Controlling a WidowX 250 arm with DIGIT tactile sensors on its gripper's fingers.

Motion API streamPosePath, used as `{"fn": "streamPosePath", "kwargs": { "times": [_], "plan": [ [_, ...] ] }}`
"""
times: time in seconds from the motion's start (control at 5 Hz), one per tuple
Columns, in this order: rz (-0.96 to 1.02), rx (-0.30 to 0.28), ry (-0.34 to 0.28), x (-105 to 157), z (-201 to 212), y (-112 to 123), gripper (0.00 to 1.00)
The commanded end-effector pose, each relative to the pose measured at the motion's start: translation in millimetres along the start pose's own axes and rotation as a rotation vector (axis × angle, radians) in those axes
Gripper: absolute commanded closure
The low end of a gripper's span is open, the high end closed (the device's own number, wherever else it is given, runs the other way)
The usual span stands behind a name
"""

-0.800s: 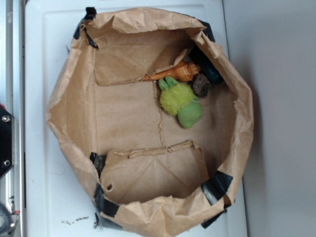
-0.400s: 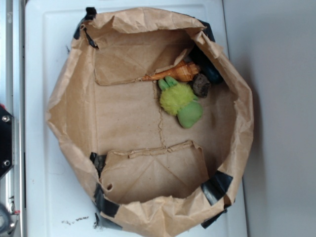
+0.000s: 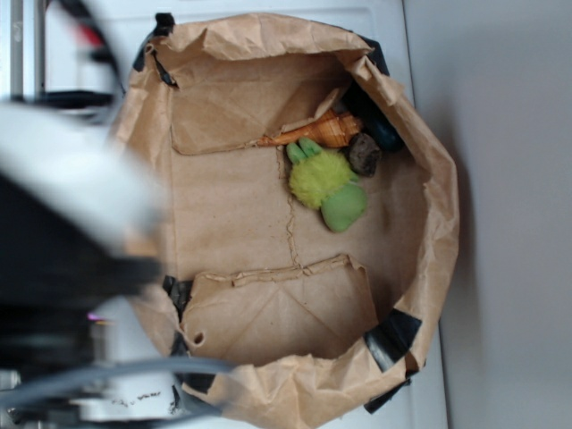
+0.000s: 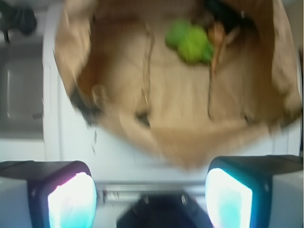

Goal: Grab the green animal.

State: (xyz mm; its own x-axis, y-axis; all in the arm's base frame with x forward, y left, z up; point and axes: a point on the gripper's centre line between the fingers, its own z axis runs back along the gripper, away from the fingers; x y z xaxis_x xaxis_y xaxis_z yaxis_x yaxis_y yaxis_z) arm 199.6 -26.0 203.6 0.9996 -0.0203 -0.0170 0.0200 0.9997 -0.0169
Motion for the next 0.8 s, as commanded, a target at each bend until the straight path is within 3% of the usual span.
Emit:
{"fn": "streamPosePath", "kwargs": {
  "times": [0.0, 0.2, 0.4, 0.6],
  "plan": [
    [-0.239, 0.034, -0.023, 43, 18, -6, 0.00],
    [-0.239, 0.034, -0.023, 43, 18, -6, 0.00],
    [-0.480, 0.146, -0.157, 20, 10, -15, 0.00],
    [-0.737, 0.193, -0.128, 29, -21, 5, 0.00]
  ]
}}
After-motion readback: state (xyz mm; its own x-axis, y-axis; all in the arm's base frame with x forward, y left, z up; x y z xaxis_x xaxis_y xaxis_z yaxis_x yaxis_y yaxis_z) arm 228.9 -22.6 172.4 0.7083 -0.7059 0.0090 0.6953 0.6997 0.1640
